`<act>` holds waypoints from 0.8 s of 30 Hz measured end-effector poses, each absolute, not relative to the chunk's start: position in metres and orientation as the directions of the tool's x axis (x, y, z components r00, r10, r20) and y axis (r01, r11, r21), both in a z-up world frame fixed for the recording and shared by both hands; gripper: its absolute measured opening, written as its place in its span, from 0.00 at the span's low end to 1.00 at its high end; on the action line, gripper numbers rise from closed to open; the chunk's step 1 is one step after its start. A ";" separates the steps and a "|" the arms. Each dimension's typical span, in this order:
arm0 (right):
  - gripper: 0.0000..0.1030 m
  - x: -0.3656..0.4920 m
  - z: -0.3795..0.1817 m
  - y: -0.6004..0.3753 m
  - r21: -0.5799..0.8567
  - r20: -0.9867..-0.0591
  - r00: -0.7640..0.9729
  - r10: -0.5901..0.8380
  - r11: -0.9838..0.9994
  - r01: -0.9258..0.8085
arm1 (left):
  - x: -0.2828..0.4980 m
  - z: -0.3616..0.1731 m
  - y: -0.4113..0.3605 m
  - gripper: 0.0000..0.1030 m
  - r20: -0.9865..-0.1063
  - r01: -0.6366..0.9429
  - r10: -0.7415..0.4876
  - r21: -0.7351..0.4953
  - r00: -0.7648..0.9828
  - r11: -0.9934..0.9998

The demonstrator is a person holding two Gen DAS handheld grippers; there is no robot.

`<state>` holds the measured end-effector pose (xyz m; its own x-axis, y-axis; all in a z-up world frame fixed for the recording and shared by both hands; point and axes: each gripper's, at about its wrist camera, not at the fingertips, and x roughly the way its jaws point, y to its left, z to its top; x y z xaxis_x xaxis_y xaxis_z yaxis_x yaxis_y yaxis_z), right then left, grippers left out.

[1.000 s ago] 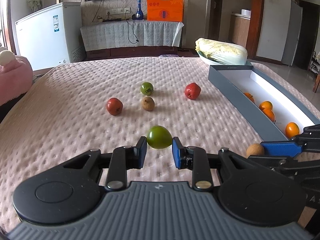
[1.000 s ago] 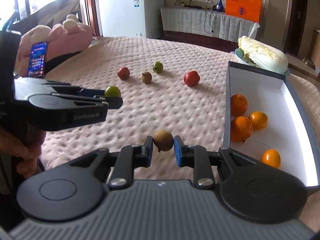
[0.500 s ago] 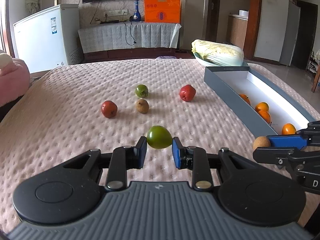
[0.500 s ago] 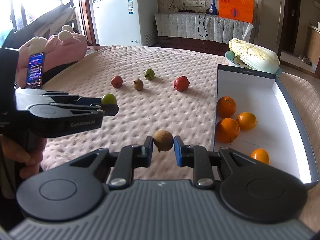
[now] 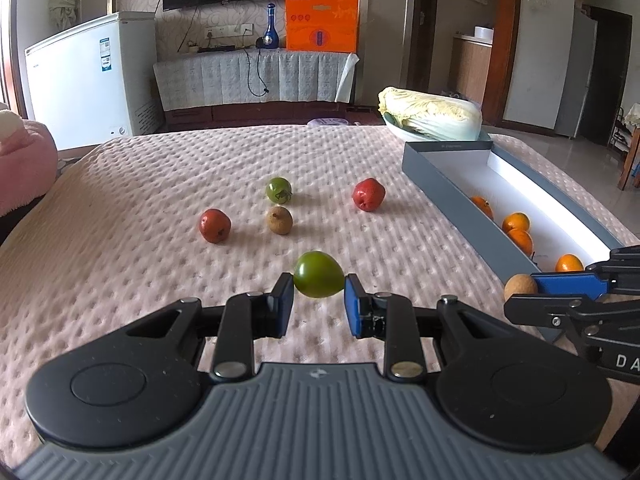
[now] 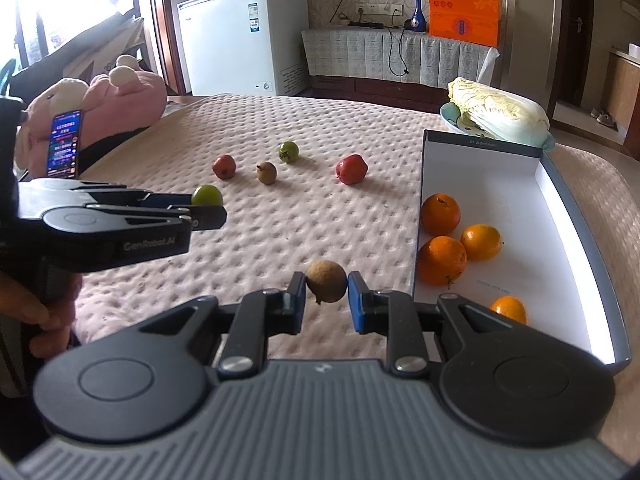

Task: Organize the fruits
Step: 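Carry the held green and brown fruits over the grey box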

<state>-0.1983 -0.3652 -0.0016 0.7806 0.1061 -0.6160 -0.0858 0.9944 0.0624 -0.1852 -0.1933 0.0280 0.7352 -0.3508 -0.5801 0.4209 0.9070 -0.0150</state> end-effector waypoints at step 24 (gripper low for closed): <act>0.25 -0.212 0.007 -0.402 0.102 -0.577 0.815 0.056 0.995 0.005 | -0.190 0.032 -0.200 0.31 -0.570 0.439 -0.368 -0.014 0.735 0.898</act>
<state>-0.2121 -0.4017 0.0074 0.8147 0.0557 -0.5772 0.0046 0.9947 0.1024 -0.1900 -0.2005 0.0320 0.7347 -0.3678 -0.5700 0.4390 0.8984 -0.0138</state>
